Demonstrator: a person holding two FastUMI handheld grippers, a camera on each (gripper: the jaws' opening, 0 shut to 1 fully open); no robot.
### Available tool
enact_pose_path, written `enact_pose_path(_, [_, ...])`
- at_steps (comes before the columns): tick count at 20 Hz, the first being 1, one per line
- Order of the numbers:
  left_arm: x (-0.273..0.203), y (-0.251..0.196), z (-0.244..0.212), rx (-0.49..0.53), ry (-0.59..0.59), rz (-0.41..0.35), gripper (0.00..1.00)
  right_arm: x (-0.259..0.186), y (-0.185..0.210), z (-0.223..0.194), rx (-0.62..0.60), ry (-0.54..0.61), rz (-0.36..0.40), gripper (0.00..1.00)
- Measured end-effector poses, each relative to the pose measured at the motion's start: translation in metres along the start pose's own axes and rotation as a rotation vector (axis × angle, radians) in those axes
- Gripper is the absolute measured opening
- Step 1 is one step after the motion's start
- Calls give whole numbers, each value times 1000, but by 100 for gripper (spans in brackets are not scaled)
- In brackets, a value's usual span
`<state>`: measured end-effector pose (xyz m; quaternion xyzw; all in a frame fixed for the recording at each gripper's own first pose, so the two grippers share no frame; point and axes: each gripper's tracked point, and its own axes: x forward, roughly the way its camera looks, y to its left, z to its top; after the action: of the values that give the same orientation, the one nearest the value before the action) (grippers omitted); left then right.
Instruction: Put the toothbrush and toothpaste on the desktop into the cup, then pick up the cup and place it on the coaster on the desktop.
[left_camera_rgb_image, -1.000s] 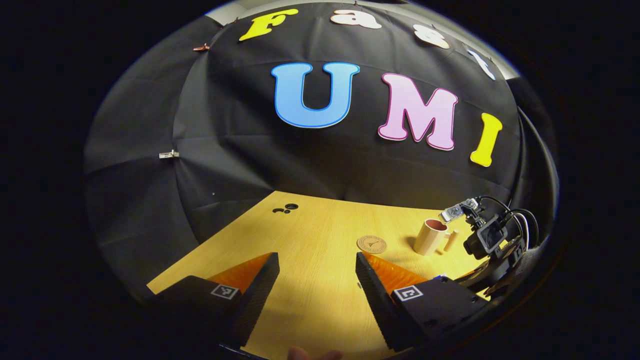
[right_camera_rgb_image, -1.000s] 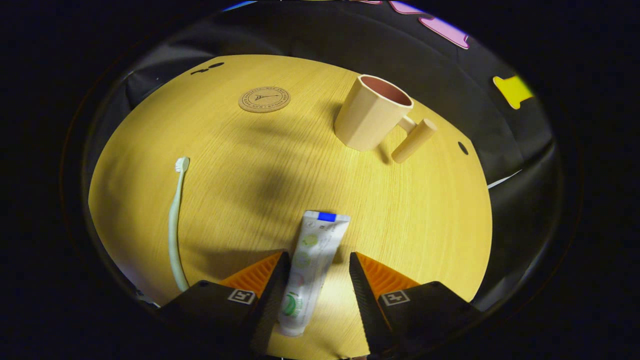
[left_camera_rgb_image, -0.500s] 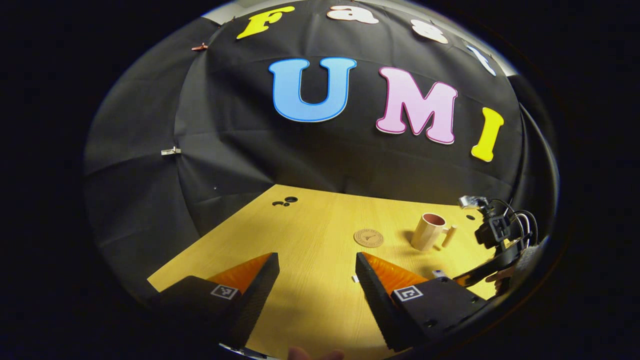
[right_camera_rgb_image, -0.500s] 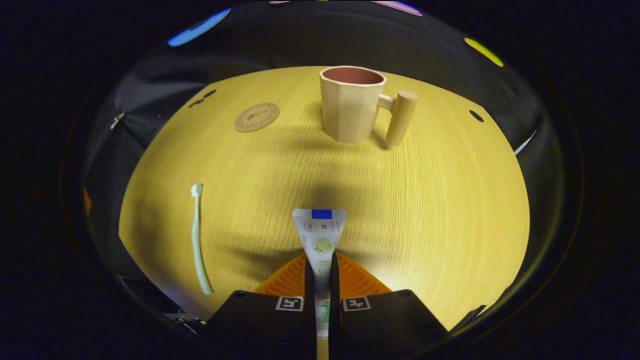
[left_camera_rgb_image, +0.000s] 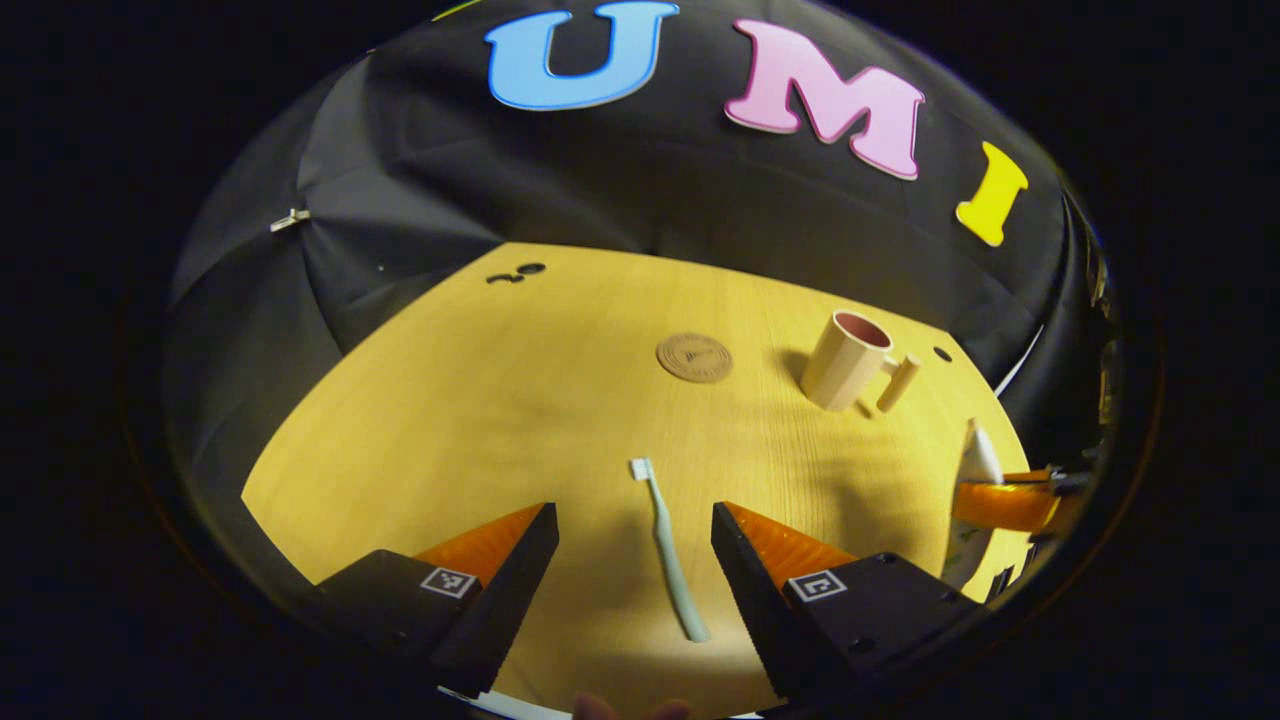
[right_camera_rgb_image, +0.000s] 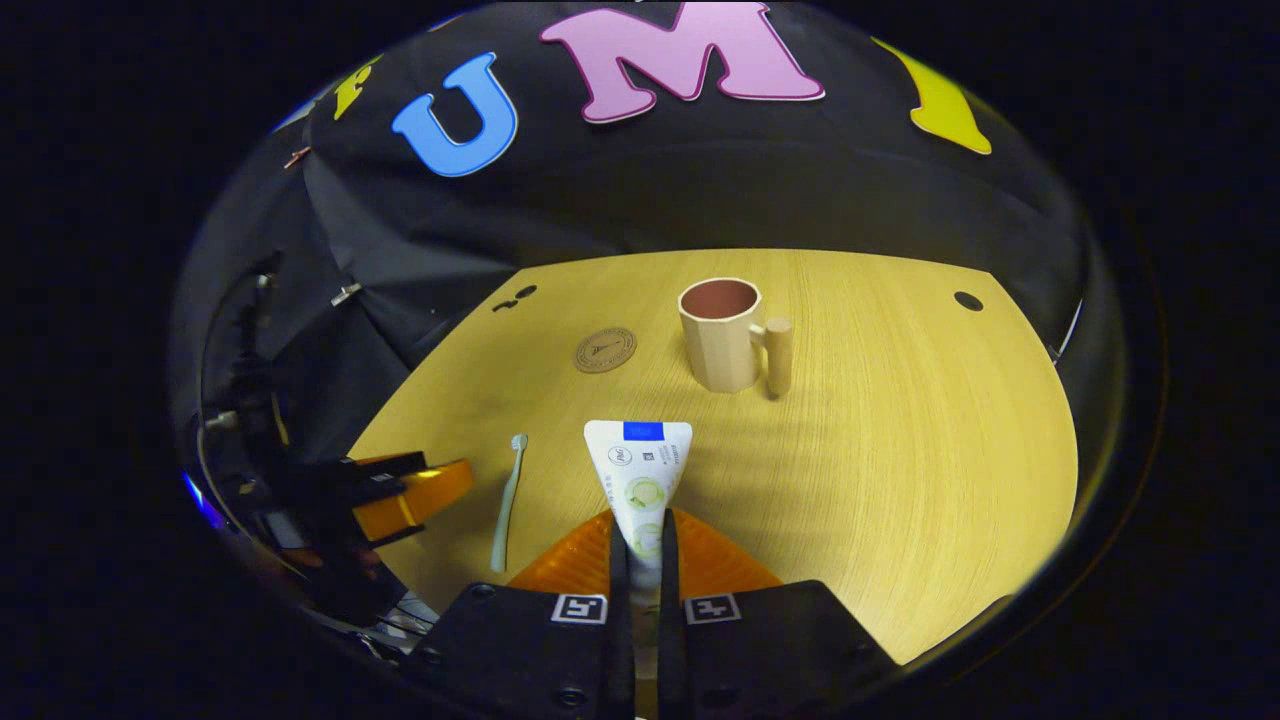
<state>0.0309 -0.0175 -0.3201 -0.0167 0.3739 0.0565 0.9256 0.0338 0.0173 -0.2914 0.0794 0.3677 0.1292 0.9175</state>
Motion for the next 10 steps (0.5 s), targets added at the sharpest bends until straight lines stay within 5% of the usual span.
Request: enact_pose_path(10, [54,-1,-37,44,134,127,96,-27,-66,-10,-25,-39,10,9])
